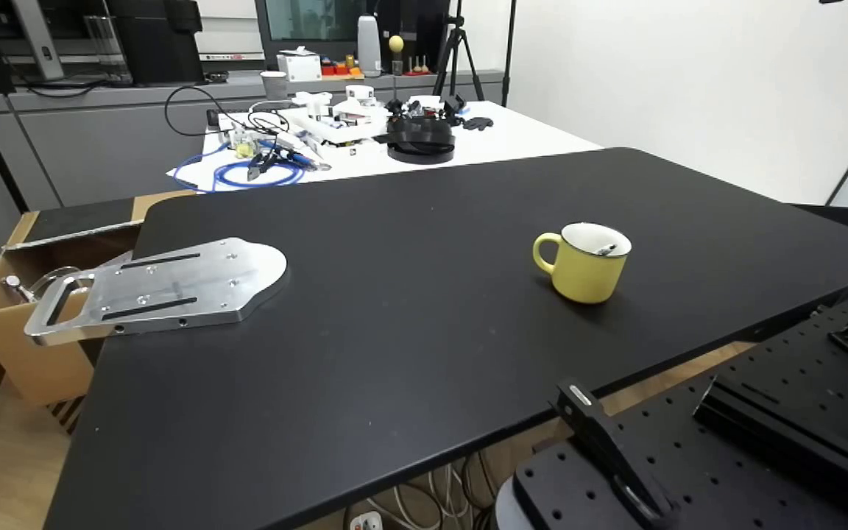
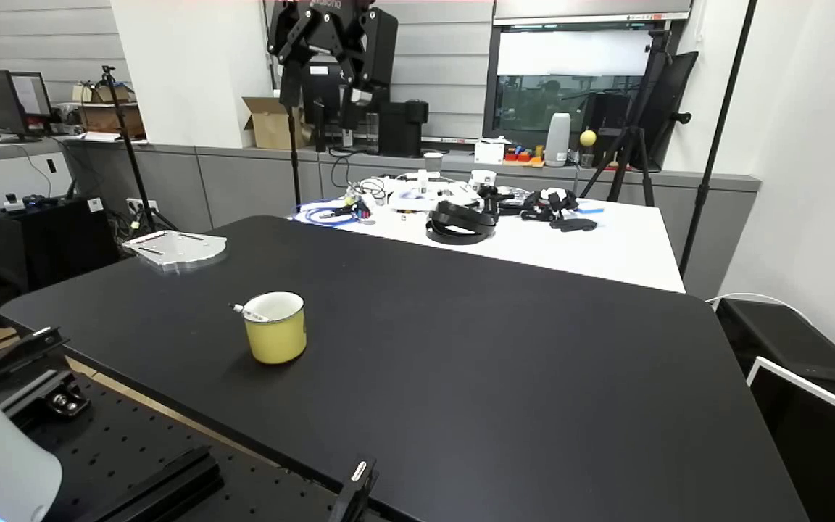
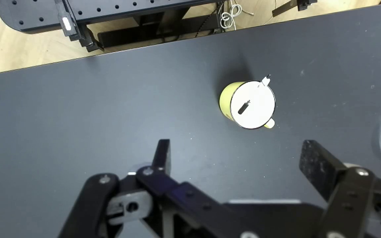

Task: Remove the pen from the mug and put it on the table

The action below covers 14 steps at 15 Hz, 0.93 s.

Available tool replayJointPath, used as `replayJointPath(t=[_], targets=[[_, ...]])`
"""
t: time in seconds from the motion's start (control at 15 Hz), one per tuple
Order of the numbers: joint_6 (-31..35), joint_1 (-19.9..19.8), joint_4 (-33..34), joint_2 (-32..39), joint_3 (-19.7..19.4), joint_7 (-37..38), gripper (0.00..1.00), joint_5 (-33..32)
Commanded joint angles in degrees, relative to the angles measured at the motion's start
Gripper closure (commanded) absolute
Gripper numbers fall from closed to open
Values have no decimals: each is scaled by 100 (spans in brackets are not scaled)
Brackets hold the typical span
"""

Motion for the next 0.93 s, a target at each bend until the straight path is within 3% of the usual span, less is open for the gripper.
replayJointPath(t=[0.0,0.87], targets=[[-9,-129,8,21,116,-48,0,51],[75,-96,94,163,172,38,0,116]])
